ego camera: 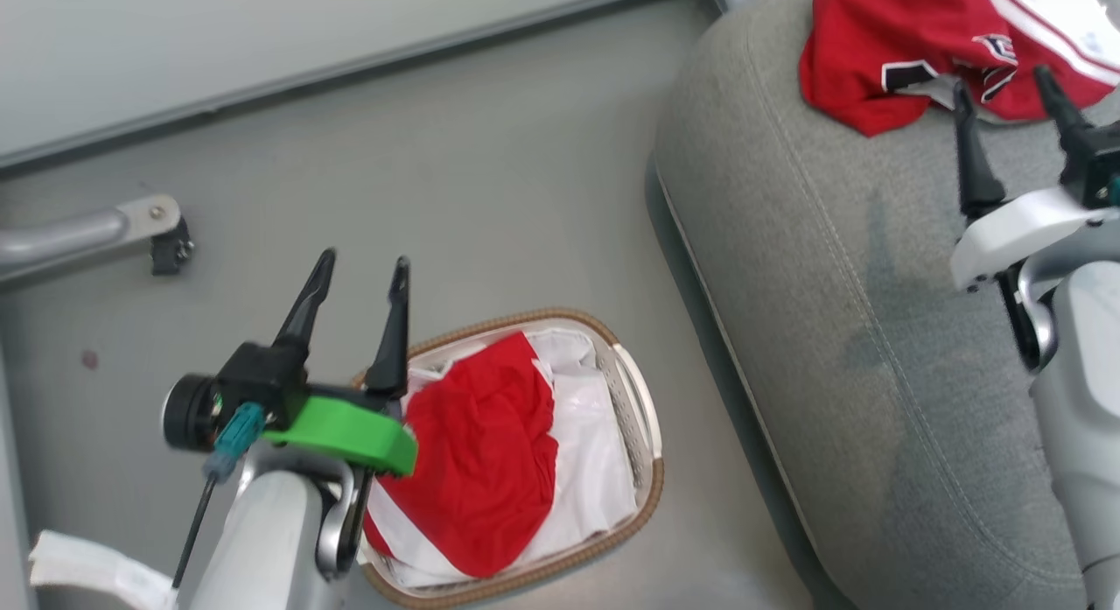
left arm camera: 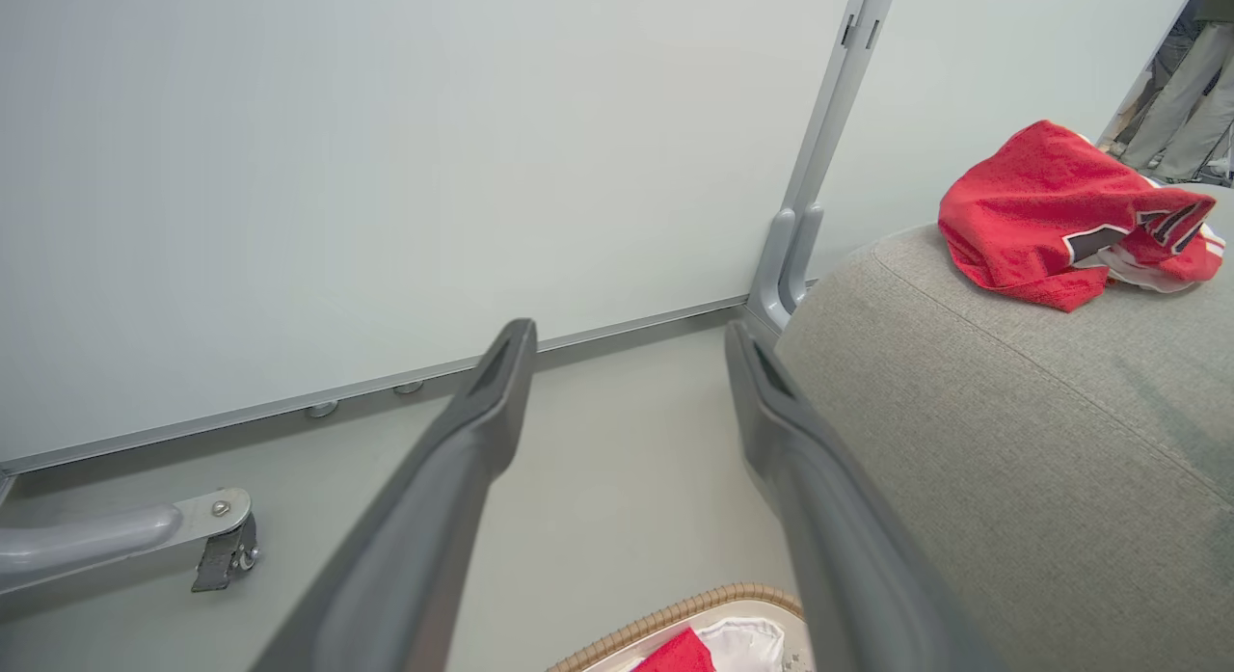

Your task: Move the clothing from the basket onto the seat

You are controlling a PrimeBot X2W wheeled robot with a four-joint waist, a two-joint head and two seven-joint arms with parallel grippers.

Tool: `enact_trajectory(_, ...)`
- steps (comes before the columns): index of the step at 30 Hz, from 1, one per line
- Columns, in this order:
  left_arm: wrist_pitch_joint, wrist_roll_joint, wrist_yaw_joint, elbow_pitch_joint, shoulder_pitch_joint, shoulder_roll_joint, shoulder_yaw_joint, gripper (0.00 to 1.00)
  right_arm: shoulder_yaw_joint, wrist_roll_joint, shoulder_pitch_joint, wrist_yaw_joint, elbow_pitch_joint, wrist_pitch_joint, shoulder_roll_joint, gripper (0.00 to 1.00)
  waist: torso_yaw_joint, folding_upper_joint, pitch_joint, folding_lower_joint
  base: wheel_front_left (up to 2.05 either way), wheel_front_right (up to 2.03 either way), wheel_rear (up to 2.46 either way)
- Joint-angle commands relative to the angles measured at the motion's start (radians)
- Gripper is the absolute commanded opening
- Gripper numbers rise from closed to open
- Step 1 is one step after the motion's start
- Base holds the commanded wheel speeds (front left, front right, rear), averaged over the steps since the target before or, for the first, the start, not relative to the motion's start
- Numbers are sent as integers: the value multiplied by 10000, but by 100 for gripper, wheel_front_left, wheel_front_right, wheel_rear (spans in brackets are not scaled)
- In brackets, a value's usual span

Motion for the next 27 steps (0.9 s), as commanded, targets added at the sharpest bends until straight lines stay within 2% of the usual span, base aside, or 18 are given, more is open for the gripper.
enact_trajectory(1, -7, 69, 45, 25, 383, -40, 272, 100, 113, 152, 353, -14, -43, -3, 65, 100, 672, 0, -1215, 1, 0, 0, 0)
enact_trajectory(6, -6, 113, 62, -13, 1349, -161, 1191, 100, 434, 536, 1198, -14, -336, -3, 546, 100, 1056, 0, -1910, 1, 0, 0, 0)
enact_trajectory(12, -6, 149, 20, -17, 2235, -245, 1827, 100, 452, 635, 2483, -14, -976, -4, 1287, 100, 1447, 0, -2390, 1, 0, 0, 0)
enact_trajectory(20, -7, 89, -30, -47, 2894, -312, 1898, 100, 295, 696, 4251, -12, -2013, -3, 1996, 100, 1767, 0, -2741, 1, 0, 0, 0)
enact_trajectory(27, -6, -192, -47, -53, 3211, -327, 1783, 100, 575, 1208, 5164, -14, -2452, -4, 2046, 100, 1801, 0, -2843, 1, 0, 0, 0)
